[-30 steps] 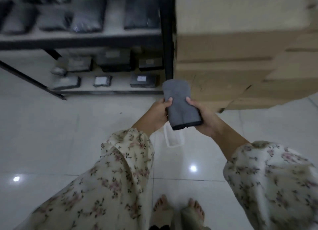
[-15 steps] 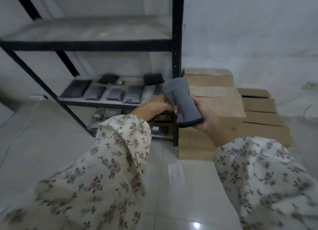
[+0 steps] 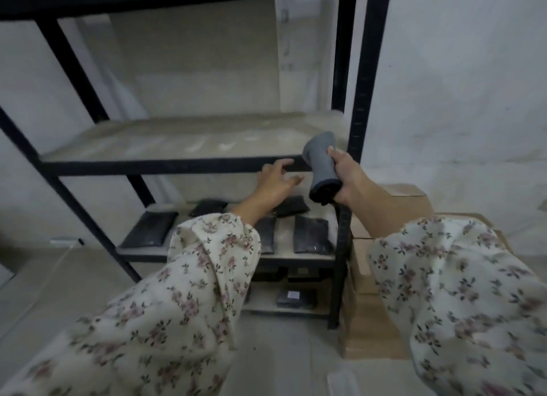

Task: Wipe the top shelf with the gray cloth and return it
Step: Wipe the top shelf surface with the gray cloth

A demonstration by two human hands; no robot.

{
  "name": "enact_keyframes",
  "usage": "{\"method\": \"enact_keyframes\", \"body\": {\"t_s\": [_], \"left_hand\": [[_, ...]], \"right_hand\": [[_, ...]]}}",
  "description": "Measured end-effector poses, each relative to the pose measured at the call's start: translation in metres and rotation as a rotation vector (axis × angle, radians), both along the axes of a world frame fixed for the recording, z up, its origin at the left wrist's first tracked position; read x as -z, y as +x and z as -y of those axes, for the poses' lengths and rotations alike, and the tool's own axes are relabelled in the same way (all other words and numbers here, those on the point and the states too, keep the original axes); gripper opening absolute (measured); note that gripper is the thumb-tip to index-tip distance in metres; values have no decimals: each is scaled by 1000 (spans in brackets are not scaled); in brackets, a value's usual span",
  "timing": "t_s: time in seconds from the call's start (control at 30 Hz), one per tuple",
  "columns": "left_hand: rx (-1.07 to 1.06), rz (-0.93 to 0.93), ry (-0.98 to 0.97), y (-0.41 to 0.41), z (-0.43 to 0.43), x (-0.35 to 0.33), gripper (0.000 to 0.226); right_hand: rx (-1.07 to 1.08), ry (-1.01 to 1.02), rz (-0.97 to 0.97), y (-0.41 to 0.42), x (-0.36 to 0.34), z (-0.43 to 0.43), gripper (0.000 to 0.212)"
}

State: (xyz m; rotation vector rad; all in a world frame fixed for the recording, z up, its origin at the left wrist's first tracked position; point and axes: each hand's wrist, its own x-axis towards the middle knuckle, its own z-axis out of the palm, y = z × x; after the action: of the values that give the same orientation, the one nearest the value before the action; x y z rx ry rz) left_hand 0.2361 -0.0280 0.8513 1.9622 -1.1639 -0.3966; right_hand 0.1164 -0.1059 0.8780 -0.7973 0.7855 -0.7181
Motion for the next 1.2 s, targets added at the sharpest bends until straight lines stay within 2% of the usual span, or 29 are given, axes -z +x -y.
{"method": "enact_keyframes", "body": {"t_s": [0.07,0.17,0.23,0.33,0.43,0.5,0.57,0.63,0.73,0.83,0.9,0.97,1.03,1.13,1.2], "left_hand": [[11,260,18,36,11,-6,47],[80,513,-32,78,30,-9,47],[117,643,-36,101,45,-7,47],[160,713,15,127,66,0,47],[226,748,76,143,90,6,49],[272,770,117,148,104,11,51],[296,761,129,150,114,16,52],[293,746,93,153,120,22,52],[273,752,67,155,120,26,51],[245,739,81,154,121,26,50],[230,743,88,153,122,27,50],[222,746,98,152,123,28,51],[226,739,113,153,123,28,52],[228,716,117,154,123,30,52],[222,666,119,155,125,28,51]], "right_hand": [[106,-132,-132,20,-9,17,38],[107,-269,-260,38,-24,37,31],[86,-369,-380,49,-29,51,42],[193,-682,-739,67,-28,71,47],[246,-1090,-1322,78,-23,89,38],[229,-1202,-1577,82,-16,101,36],[173,-1217,-1717,86,-5,110,40],[138,-1155,-1752,93,5,117,44],[150,-1007,-1693,104,7,121,44],[32,-1123,-1608,111,8,124,43],[-49,-1183,-1418,110,3,128,37],[24,-1215,-1348,102,-6,137,32],[123,-1165,-1473,92,-10,145,32],[63,-1082,-1690,97,-3,139,48],[59,-1094,-1632,120,3,122,44]]}}
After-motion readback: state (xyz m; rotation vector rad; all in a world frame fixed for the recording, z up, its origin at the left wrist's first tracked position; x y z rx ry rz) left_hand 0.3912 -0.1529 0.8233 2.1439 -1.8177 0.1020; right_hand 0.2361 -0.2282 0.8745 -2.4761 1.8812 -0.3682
